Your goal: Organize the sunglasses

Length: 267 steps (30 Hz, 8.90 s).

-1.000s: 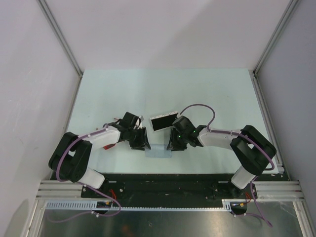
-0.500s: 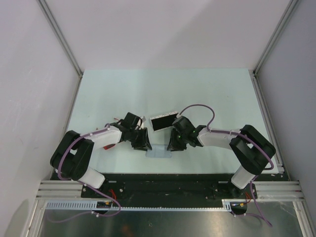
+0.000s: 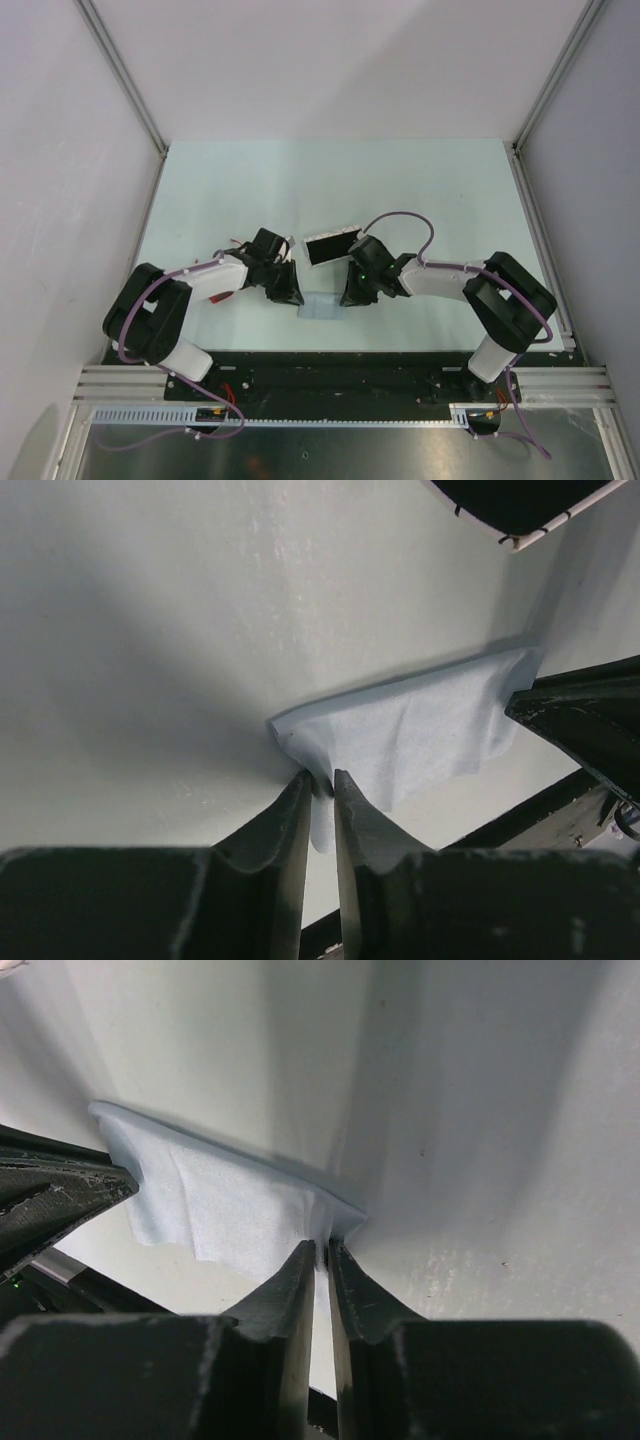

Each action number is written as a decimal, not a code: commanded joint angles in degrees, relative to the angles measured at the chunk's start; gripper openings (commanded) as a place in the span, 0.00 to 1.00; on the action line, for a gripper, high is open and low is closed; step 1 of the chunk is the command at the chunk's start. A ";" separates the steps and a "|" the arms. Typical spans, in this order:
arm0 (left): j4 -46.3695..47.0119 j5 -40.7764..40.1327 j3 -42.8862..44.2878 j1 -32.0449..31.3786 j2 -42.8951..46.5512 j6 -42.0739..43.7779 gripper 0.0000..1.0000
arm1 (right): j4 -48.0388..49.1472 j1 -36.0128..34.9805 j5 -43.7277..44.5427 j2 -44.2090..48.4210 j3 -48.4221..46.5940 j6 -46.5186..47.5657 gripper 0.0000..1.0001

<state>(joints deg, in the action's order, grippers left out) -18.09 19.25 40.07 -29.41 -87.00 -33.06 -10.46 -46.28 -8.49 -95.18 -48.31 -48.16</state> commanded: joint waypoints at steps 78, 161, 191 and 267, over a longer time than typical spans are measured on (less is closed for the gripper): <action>-9.95 -13.35 40.26 -0.56 -23.30 2.65 0.00 | -18.98 15.61 6.65 -20.66 -40.63 24.34 0.00; -9.86 -21.01 37.80 -2.32 -20.22 2.65 0.25 | -13.01 13.15 13.15 -18.46 -38.44 24.52 0.06; -7.75 -22.85 42.37 -2.67 -28.75 5.37 0.24 | -10.55 13.58 11.74 -24.09 -38.08 23.29 0.09; -5.91 -6.76 37.36 3.58 -27.09 12.32 0.24 | -19.95 14.64 3.67 -3.35 -32.90 9.58 0.38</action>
<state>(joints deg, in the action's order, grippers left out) -23.62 9.85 81.41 -23.57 -117.69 -22.44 -26.76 -33.65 -0.40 -101.62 -81.43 -33.93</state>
